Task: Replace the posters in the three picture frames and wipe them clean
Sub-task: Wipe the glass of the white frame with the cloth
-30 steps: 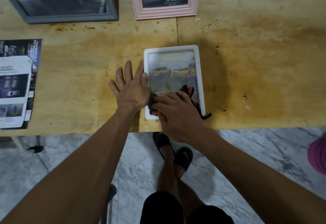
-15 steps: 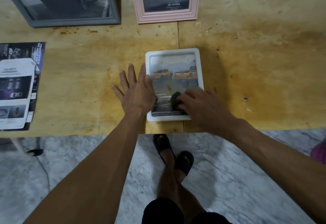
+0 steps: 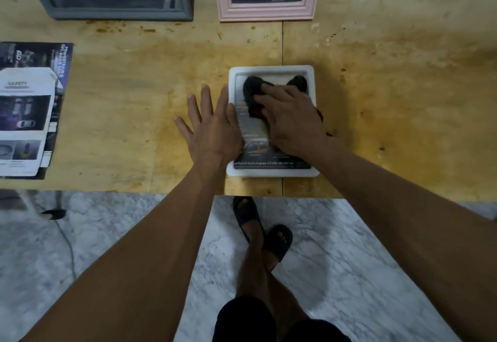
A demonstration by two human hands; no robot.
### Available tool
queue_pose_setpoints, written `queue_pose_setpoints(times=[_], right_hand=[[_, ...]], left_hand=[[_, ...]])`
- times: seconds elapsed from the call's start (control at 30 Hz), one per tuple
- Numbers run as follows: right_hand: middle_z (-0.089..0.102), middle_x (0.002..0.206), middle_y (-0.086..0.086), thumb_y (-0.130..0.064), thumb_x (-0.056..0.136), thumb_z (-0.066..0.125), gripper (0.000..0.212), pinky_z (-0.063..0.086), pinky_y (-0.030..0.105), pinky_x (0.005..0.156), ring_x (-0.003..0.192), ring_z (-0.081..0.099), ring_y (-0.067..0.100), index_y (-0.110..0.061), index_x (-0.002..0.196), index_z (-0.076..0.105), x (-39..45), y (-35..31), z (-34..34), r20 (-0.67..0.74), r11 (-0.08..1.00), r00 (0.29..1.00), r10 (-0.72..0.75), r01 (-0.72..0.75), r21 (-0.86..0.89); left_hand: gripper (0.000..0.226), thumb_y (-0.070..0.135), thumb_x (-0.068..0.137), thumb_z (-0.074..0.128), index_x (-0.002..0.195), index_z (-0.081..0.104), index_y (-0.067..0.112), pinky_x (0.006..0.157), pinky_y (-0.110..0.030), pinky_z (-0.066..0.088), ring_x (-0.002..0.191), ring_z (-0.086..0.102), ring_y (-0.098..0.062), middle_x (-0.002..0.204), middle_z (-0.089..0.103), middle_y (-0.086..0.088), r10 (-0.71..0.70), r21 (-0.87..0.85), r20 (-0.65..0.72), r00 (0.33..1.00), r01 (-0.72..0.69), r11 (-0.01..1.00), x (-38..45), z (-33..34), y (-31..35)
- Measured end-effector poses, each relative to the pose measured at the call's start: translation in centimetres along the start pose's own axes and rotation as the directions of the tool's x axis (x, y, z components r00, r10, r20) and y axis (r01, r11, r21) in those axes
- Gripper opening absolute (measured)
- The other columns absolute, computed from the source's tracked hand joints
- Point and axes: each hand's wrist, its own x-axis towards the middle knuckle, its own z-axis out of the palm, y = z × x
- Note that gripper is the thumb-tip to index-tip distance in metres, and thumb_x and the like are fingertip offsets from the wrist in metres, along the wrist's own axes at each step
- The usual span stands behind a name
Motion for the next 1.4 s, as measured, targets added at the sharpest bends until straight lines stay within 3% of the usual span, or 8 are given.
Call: queue_pose_setpoints(times=[0.37,0.53,0.6,0.67,0.77,0.9,1.17,1.4], right_hand=[[0.061,0.132,0.004,-0.014,0.088,0.061,0.031,0.042,0.044,0.094,0.116,0.054,0.030,-0.015,0.118,0.066,-8.0,-1.8,0.6,-0.011,0.994,0.996,-0.093,0.094,0.058],[0.066,0.109,0.001,-0.018,0.095,0.052,0.021,0.040,0.036,0.077,0.092,0.055,0.025,-0.018,0.111,0.065,-9.7,-2.2,-1.2,0.021,0.983,0.989,-0.148,0.145,0.110],[0.065,0.105,0.002,-0.021,0.100,0.045,0.022,0.045,0.037,0.077,0.090,0.056,0.022,-0.020,0.116,0.061,-8.5,-1.8,-2.9,0.108,0.969,0.991,-0.084,0.056,0.242],[0.063,0.108,0.005,-0.023,0.102,0.042,0.023,0.049,0.039,0.082,0.094,0.056,0.020,-0.019,0.119,0.057,-6.0,-0.7,-4.5,0.068,0.927,0.997,0.021,-0.045,0.373],[0.056,0.117,0.010,-0.022,0.101,0.043,0.028,0.044,0.041,0.089,0.105,0.050,0.026,-0.013,0.124,0.055,-1.1,1.9,-5.3,-0.079,0.967,0.989,0.124,-0.103,0.234],[0.053,0.126,0.011,-0.014,0.094,0.052,0.038,0.037,0.041,0.095,0.116,0.046,0.030,-0.013,0.132,0.051,1.9,2.9,-4.1,0.040,0.986,0.989,0.141,-0.136,-0.099],[0.055,0.122,0.014,-0.013,0.089,0.060,0.043,0.040,0.041,0.094,0.109,0.051,0.031,-0.008,0.130,0.049,1.3,1.9,-4.3,0.053,0.983,0.990,0.133,-0.124,-0.138],[0.056,0.115,0.009,-0.019,0.084,0.060,0.045,0.034,0.032,0.077,0.096,0.053,0.027,-0.013,0.127,0.051,-2.8,0.6,-3.3,0.044,0.983,0.993,0.107,-0.099,-0.156]], left_hand=[[0.052,0.051,0.105,0.009,0.156,0.012,0.042,0.116,-0.064,-0.009,0.152,-0.012,-0.027,0.167,0.000,0.006,0.012,-0.016,-0.006,1.000,-0.012,1.000,-0.1,-0.2,0.2],[0.052,0.049,0.105,0.010,0.156,0.015,0.041,0.116,-0.064,-0.008,0.152,-0.011,-0.027,0.167,0.002,0.005,0.005,-0.024,-0.026,1.000,-0.005,1.000,-0.1,-0.1,0.3],[0.051,0.048,0.105,0.009,0.155,0.015,0.041,0.116,-0.064,-0.008,0.152,-0.010,-0.027,0.166,0.003,0.005,0.005,-0.022,-0.035,0.999,-0.006,1.000,-0.2,-0.1,0.4],[0.051,0.047,0.105,0.009,0.155,0.015,0.041,0.116,-0.064,-0.008,0.152,-0.010,-0.026,0.166,0.003,0.006,0.004,-0.018,-0.041,0.999,-0.005,1.000,-0.2,0.0,0.4],[0.051,0.048,0.105,0.009,0.155,0.015,0.041,0.116,-0.064,-0.007,0.153,-0.009,-0.027,0.166,0.004,0.005,0.011,-0.012,-0.058,0.998,-0.012,1.000,-0.2,0.1,0.3],[0.052,0.048,0.105,0.010,0.156,0.015,0.040,0.116,-0.064,-0.007,0.153,-0.009,-0.027,0.166,0.004,0.004,0.011,-0.011,-0.057,0.998,-0.012,1.000,-0.2,0.1,0.3],[0.052,0.049,0.104,0.008,0.155,0.016,0.041,0.116,-0.065,-0.005,0.152,-0.008,-0.028,0.166,0.004,0.005,0.012,-0.009,-0.048,0.999,-0.013,1.000,-0.2,0.1,0.3],[0.052,0.048,0.104,0.007,0.154,0.016,0.041,0.116,-0.065,-0.006,0.152,-0.009,-0.028,0.166,0.004,0.004,0.011,-0.007,-0.044,0.999,-0.011,1.000,-0.2,0.1,0.3]])
